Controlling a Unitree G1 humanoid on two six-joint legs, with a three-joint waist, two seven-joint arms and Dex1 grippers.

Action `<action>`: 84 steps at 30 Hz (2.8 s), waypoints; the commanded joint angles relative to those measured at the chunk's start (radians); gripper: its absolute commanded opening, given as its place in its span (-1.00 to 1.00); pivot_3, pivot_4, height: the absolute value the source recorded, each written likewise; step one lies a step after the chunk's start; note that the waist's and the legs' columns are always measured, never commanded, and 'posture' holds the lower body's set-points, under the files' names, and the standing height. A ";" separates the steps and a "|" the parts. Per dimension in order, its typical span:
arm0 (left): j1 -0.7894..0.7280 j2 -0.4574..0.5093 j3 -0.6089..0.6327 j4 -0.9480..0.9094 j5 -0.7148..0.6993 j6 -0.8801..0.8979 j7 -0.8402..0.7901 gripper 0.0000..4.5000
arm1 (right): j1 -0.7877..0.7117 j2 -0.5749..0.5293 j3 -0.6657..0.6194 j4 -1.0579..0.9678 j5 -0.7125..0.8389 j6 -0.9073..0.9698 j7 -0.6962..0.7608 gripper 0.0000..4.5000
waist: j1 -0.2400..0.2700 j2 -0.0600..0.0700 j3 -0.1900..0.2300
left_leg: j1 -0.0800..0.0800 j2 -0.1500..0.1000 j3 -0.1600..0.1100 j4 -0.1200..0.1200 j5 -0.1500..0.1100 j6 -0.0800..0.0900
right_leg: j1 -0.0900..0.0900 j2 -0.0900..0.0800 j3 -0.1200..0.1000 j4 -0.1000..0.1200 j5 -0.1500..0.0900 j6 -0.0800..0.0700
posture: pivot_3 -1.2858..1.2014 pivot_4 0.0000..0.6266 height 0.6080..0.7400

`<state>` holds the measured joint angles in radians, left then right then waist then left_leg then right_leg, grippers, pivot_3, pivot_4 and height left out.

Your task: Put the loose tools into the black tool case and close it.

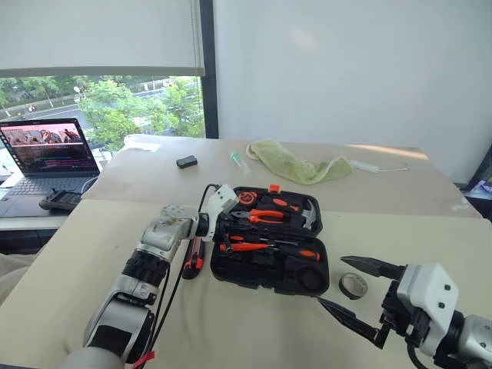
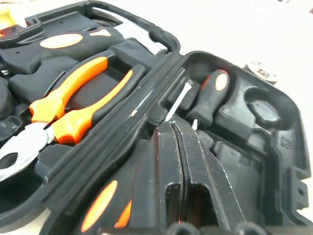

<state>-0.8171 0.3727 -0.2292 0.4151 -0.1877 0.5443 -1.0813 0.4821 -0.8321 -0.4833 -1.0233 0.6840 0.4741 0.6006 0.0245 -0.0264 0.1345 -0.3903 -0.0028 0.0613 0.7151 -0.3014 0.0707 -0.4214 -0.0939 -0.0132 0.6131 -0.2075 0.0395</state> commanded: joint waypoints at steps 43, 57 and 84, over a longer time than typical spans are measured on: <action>0.313 -0.046 0.012 -0.173 -0.073 0.156 0.119 -0.97 | 0.021 -0.010 -0.047 -0.024 0.022 -0.002 0.017 1.00 | -0.006 0.003 -0.002 | 0.018 0.002 -0.001 -0.003 0.000 0.000 | 0.017 -0.002 0.001 -0.001 -0.001 -0.002 | 0.03 -0.52 1.00; 0.154 -0.073 0.512 -0.329 -0.557 0.706 0.258 -0.97 | -0.024 0.000 -0.018 -0.019 0.019 0.005 0.021 1.00 | -0.018 0.002 0.000 | 0.011 0.003 -0.001 -0.004 0.000 -0.002 | 0.007 -0.001 0.001 0.001 -0.001 -0.002 | 0.03 -0.52 1.00; 0.318 0.032 0.345 -0.809 -0.270 1.069 0.915 0.99 | -0.194 0.000 0.087 0.110 0.005 -0.022 0.157 1.00 | 0.001 -0.001 0.004 | 0.002 0.001 -0.003 -0.004 0.003 -0.007 | -0.001 -0.002 0.000 0.002 0.001 -0.003 | 0.03 -0.52 1.00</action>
<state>-0.5030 0.4122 0.1340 -0.3777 -0.4858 1.6027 -0.1901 0.2915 -0.8315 -0.3680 -0.8940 0.6873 0.4701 0.7546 0.0257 -0.0278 0.1382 -0.3878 -0.0014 0.0586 0.7106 -0.2987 0.0637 -0.4225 -0.0957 -0.0128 0.6151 -0.2064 0.0359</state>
